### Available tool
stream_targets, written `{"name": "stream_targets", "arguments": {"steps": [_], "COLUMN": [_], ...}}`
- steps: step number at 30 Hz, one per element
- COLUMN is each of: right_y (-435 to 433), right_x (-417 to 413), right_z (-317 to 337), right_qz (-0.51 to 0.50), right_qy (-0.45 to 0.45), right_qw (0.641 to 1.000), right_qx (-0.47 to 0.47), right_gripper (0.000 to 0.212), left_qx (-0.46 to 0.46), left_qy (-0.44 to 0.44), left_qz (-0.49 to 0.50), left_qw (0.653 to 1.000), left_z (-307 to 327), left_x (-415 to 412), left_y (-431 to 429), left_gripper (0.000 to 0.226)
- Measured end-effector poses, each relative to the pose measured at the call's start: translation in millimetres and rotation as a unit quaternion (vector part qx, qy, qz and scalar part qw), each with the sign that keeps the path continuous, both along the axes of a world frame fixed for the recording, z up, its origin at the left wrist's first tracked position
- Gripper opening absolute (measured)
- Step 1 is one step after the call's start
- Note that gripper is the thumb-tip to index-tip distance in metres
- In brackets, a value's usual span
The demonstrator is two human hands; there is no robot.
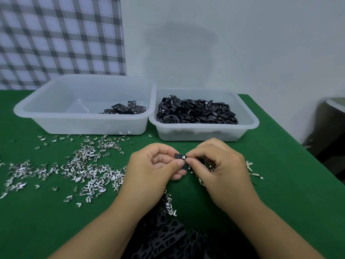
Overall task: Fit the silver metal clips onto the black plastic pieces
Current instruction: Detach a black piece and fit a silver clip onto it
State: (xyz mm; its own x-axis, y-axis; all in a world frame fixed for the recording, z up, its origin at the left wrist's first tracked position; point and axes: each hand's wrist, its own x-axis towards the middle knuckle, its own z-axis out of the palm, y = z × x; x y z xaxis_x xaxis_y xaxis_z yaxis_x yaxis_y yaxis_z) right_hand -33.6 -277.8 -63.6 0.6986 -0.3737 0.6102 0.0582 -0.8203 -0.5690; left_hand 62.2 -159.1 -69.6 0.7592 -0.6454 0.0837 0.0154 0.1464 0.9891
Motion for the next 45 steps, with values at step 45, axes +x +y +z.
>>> {"name": "stream_targets", "arguments": {"steps": [45], "right_y": [-6.7], "right_x": [0.3], "right_z": [-0.3], "right_qz": [-0.041], "right_qy": [-0.004], "right_qw": [0.994], "right_qx": [-0.101], "right_gripper": [0.005], "left_qx": [0.001], "left_qy": [0.055], "left_qz": [-0.012], "left_qw": [0.998], "left_z": [-0.5], "left_x": [2.0], "left_y": [-0.8], "left_gripper": [0.010]}}
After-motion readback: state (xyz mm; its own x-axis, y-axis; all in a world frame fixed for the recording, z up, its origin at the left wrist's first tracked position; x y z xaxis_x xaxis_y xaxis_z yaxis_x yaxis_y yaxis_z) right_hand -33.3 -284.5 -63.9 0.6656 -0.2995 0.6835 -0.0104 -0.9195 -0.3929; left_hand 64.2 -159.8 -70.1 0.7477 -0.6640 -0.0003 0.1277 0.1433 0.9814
